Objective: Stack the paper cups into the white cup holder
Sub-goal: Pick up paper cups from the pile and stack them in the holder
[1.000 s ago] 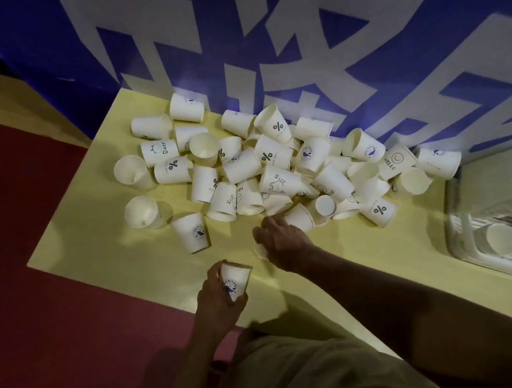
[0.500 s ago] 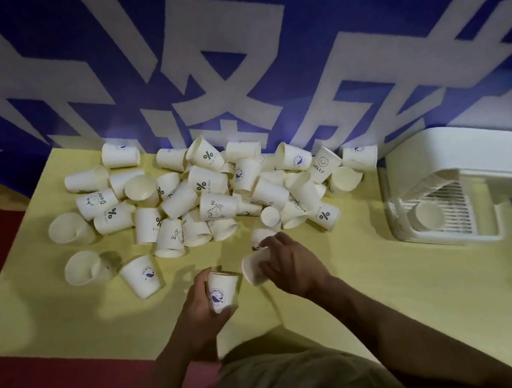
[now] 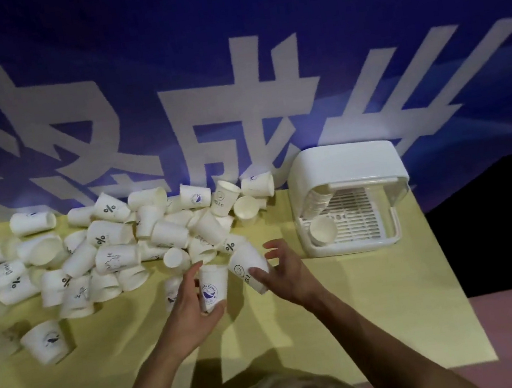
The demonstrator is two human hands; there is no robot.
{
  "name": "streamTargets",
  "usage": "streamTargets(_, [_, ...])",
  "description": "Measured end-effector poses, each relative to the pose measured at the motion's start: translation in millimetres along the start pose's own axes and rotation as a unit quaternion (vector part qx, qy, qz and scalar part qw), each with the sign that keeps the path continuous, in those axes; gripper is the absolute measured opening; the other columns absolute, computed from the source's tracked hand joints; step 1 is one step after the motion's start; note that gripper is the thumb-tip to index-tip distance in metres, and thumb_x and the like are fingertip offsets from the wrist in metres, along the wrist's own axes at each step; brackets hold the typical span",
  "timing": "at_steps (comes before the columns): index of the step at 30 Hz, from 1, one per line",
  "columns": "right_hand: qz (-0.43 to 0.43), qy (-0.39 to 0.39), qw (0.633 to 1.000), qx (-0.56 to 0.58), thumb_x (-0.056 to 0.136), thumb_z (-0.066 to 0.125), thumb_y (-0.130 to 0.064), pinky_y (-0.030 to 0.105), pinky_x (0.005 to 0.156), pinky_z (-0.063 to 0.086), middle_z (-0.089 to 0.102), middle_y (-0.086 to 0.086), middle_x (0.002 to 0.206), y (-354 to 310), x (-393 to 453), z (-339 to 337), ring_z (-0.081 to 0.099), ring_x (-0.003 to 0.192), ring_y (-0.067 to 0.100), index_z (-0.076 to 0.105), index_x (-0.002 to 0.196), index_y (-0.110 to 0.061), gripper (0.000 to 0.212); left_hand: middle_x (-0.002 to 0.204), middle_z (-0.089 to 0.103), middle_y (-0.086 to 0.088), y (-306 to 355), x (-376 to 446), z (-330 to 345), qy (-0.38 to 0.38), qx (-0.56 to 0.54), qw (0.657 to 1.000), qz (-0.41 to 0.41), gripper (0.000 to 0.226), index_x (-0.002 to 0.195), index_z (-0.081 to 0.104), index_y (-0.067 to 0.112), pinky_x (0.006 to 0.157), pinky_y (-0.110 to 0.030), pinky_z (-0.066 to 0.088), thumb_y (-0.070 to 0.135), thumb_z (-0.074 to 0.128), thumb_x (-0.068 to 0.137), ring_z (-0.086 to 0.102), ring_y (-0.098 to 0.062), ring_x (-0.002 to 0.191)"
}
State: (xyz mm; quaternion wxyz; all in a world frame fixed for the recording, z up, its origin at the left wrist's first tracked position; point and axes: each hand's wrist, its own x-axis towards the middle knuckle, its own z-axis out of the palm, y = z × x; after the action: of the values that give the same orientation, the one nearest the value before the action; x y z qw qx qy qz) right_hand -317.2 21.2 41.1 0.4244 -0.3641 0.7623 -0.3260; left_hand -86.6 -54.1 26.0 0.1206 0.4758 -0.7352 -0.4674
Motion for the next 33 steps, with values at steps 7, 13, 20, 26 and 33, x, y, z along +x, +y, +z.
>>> streamTargets(7, [-0.049, -0.078, 0.996, -0.012, 0.073, 0.086, -0.046, 0.039, 0.097, 0.056, 0.059, 0.002, 0.131, 44.4, -10.4, -81.6, 0.066, 0.108, 0.018, 0.011, 0.158, -0.029, 0.114, 0.128, 0.054, 0.006, 68.9, 22.4, 63.6, -0.024, 0.024, 0.999, 0.018, 0.09, 0.144, 0.018, 0.05, 0.08, -0.022, 0.056, 0.031, 0.081, 0.082, 0.063, 0.005, 0.098])
streamTargets(13, [-0.052, -0.027, 0.998, 0.007, 0.086, 0.079, -0.042, 0.006, 0.079, 0.045, 0.06, -0.011, 0.126, 67.4, -23.2, -128.8, 0.061, 0.095, -0.005, 0.037, 0.148, -0.024, 0.077, 0.117, 0.059, 0.011, 123.8, 41.0, 110.7, -0.045, 0.057, 0.996, 0.051, 0.068, 0.127, 0.026, 0.045, 0.08, -0.04, 0.059, 0.04, 0.077, 0.082, 0.065, -0.004, 0.094])
streamTargets(20, [-0.06, 0.071, 0.996, -0.015, 0.081, 0.081, -0.05, 0.026, 0.111, 0.038, 0.039, -0.019, 0.144, 103.8, -33.1, -172.9, 0.041, 0.131, 0.002, 0.033, 0.156, -0.024, 0.093, 0.13, 0.052, 0.012, 158.7, 66.8, 135.4, -0.033, 0.046, 0.995, 0.081, 0.076, 0.135, 0.026, 0.043, 0.09, -0.031, 0.053, 0.036, 0.079, 0.081, 0.058, -0.008, 0.108])
streamTargets(26, [-0.052, 0.128, 0.99, -0.036, 0.082, 0.081, -0.043, 0.021, 0.1, 0.041, 0.048, -0.01, 0.137, 136.5, -44.4, -185.9, 0.048, 0.121, 0.005, 0.041, 0.148, -0.024, 0.079, 0.146, 0.044, 0.014, 167.7, 97.4, 142.3, 0.009, 0.064, 0.99, 0.122, 0.081, 0.148, 0.032, 0.036, 0.103, -0.021, 0.04, 0.03, 0.08, 0.082, 0.042, -0.001, 0.13])
streamTargets(33, [-0.041, 0.135, 0.99, -0.024, 0.087, 0.075, -0.046, 0.018, 0.095, 0.041, 0.047, -0.009, 0.133, 146.1, -42.3, -179.4, 0.049, 0.116, 0.007, 0.037, 0.149, -0.023, 0.076, 0.142, 0.042, 0.015, 183.3, 122.0, 160.2, 0.019, 0.103, 0.981, 0.161, 0.076, 0.143, 0.033, 0.033, 0.107, -0.026, 0.038, 0.022, 0.078, 0.082, 0.037, -0.001, 0.13])
